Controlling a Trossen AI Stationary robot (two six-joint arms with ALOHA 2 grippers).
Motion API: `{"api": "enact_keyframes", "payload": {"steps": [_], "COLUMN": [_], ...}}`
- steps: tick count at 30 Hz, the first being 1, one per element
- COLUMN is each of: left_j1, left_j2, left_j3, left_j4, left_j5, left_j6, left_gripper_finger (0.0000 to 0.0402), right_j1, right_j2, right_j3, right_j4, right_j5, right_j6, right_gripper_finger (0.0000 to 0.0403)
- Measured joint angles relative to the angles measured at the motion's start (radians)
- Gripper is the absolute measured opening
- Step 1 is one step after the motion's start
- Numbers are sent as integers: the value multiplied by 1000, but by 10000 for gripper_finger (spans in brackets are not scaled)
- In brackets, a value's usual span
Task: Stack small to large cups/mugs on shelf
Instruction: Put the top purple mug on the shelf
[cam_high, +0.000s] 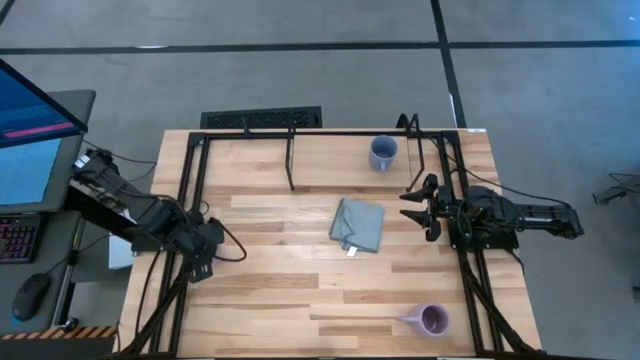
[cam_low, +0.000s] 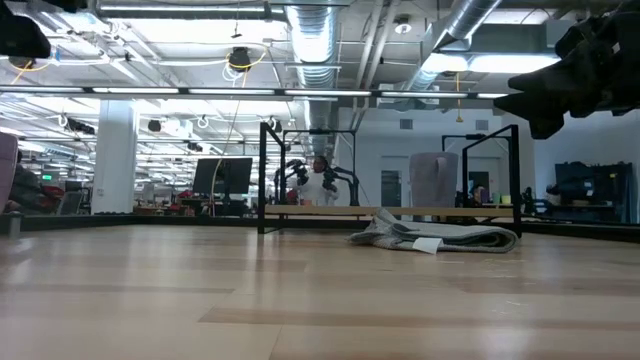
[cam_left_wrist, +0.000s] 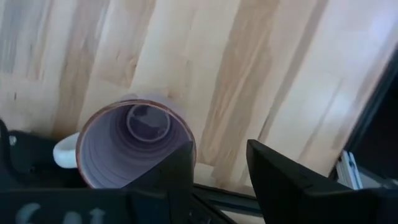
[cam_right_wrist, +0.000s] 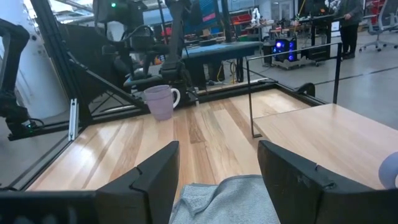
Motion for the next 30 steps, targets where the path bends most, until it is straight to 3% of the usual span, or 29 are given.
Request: {"api": "enact_keyframes", "payload": {"steps": [7, 23, 30], "left_j1": [-34, -100, -107], "left_j2": [80, 255, 272], "left_j3": [0, 0, 0], "left_j4": [1, -66, -76], "left_j5": [-19, 24, 6], "left_j6": [-150, -217, -222], "left_gripper_finger": [139, 139, 139], "right_j1": [0, 0, 0], "right_j2": [0, 0, 0], "right_j3": [0, 0, 0], "right_j4": [0, -1, -1], "right_j5": [0, 0, 0], "right_j6": [0, 7, 9], "right_gripper_finger": [240, 240, 240]}}
